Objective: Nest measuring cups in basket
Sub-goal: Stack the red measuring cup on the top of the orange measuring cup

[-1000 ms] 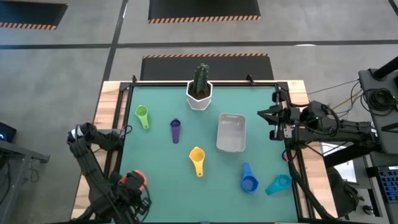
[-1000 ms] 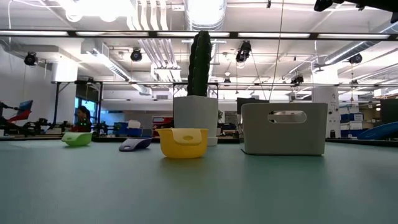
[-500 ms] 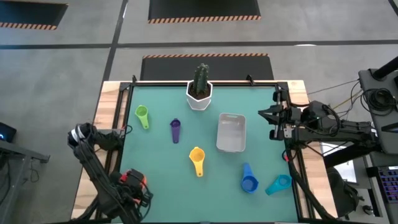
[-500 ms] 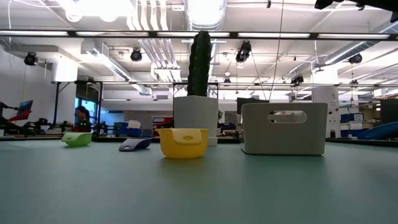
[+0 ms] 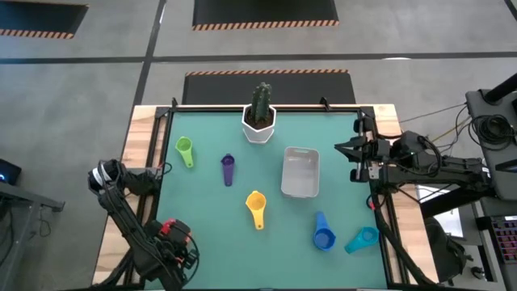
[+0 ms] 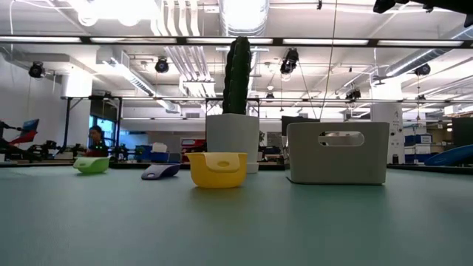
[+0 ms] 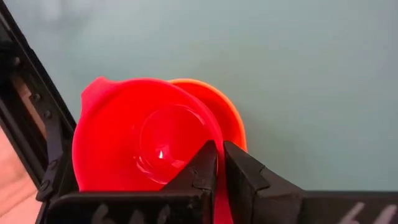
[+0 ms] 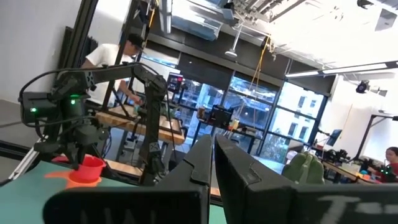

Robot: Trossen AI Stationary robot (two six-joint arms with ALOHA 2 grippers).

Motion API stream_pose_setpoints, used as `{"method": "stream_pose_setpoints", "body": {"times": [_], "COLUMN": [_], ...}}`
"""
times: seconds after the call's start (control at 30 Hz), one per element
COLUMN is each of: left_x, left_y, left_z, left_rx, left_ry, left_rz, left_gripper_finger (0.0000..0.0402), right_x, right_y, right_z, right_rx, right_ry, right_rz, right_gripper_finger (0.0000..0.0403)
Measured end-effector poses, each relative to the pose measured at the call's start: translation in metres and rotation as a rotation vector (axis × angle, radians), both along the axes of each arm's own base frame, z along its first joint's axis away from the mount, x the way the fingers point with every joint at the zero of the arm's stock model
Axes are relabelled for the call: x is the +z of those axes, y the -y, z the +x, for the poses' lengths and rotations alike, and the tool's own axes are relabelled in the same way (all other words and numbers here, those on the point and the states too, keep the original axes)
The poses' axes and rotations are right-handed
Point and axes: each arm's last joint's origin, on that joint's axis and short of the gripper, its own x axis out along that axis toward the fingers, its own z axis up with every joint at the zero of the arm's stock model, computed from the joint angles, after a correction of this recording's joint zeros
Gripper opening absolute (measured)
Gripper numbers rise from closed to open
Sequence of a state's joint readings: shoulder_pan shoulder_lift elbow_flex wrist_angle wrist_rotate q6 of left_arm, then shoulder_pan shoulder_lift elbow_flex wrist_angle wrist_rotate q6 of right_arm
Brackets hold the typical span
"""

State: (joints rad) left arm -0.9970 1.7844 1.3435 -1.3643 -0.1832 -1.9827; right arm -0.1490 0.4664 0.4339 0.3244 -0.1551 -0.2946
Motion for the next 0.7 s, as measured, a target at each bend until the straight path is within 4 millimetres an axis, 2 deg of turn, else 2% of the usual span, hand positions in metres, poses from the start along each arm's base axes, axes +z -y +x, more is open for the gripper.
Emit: {"method": "stream_pose_setpoints", "body": {"times": [0.53, 0.7], "left_x": [-0.011, -0.011], "left_y": [0.0, 0.0], "left_z": [0.001, 0.001], "left_rx": [-0.008, -0.008], "left_ry": [0.035, 0.036], "left_rz": [-0.01, -0.01], "left_gripper_finger": [0.0006, 0.0024], "right_x": [0.0, 0.0], "right_y": [0.0, 0.0], "right_z": [0.0, 0.0], "right_rx": [0.001, 0.001], "right_ry": [-0.002, -0.002], "right_rz": [0.003, 0.003], "right_gripper_finger": [0.0009, 0.0009]}}
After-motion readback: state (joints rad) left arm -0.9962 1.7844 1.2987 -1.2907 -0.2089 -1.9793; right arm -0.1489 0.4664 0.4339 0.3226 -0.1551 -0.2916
